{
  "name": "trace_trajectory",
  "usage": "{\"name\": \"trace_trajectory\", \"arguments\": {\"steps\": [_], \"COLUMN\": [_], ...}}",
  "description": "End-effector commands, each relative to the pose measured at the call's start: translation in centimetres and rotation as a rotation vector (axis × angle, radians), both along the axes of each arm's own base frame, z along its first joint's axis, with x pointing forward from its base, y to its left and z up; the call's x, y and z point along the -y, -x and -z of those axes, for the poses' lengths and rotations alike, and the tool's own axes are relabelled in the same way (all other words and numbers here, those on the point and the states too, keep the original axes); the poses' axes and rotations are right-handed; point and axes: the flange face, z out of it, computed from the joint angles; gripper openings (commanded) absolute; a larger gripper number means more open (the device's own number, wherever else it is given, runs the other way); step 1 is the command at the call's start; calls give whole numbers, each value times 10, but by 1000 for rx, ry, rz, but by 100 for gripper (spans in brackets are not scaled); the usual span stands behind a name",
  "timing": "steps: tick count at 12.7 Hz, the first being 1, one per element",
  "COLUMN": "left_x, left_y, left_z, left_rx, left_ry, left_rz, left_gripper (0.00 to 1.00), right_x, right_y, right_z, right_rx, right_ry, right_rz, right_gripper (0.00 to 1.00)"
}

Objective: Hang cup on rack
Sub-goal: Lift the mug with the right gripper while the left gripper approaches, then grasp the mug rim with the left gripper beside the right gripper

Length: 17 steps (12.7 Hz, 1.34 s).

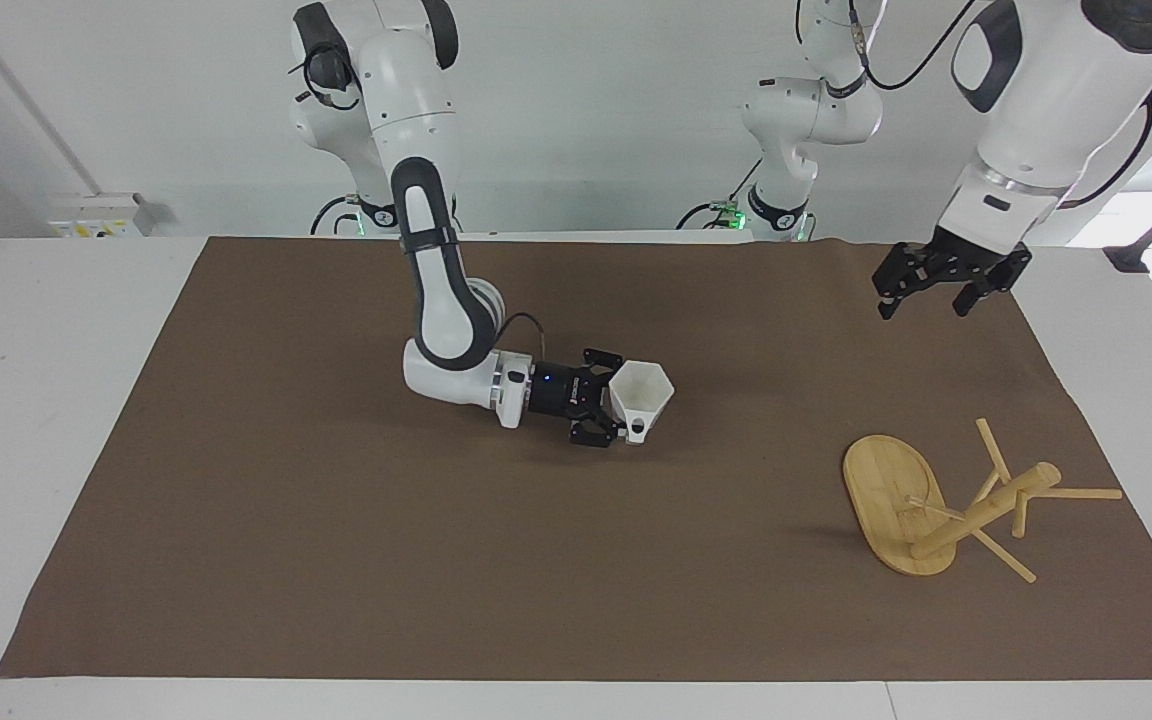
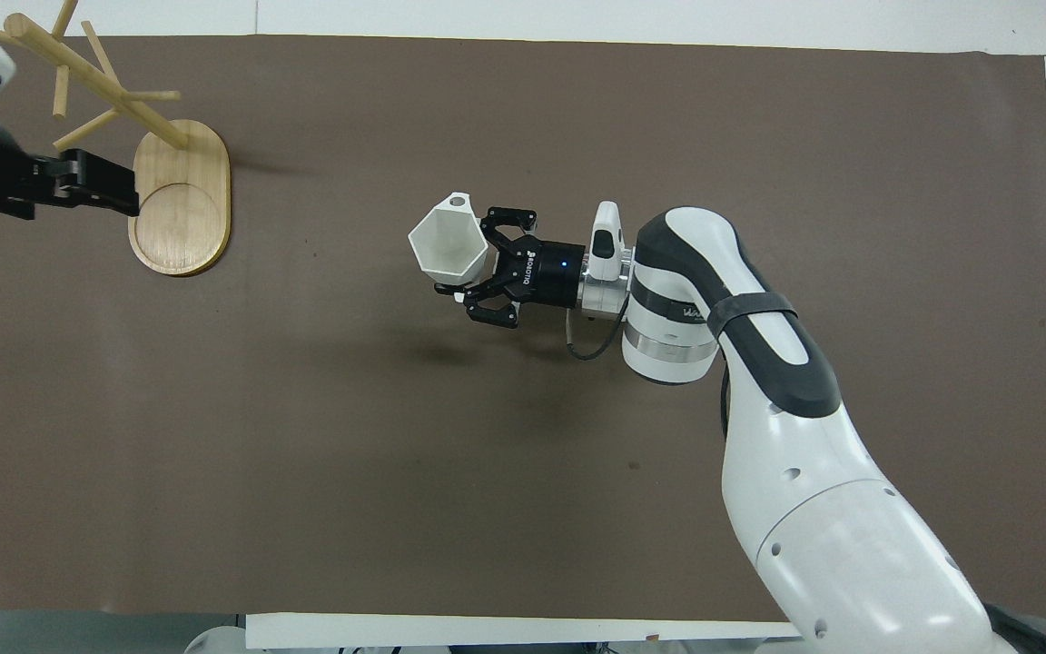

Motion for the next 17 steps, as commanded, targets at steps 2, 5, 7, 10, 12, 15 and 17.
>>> {"name": "trace_trajectory", "arguments": {"steps": [2, 5, 7, 10, 12, 15, 17], "left_x": [59, 106, 114, 117, 127, 135, 139], "left_y": [3, -9, -10, -3, 4, 7, 17], "left_z": [53, 91, 95, 98, 82, 80, 95], "left_rx": [40, 63, 53, 5, -28, -40, -68], "left_ry": [17, 32, 33, 12, 2, 24, 10], "left_rz": [14, 21, 27, 34, 19, 3, 12], "left_gripper": [100, 100, 100, 100, 100, 100, 99], "right_x": [-48, -77, -77, -77, -76, -76, -76], "right_y": [10, 31, 32, 33, 32, 32, 32], "right_z": [-28, -35, -37, -37, -37, -37, -36], "right_rx": [-4, -14, -14, -17, -16, -16, -17], "right_ry": [-36, -29, -20, -19, -18, -18, -18], "right_rz": [37, 60, 68, 68, 71, 71, 71], "right_gripper": [21, 21, 21, 21, 21, 21, 21]}}
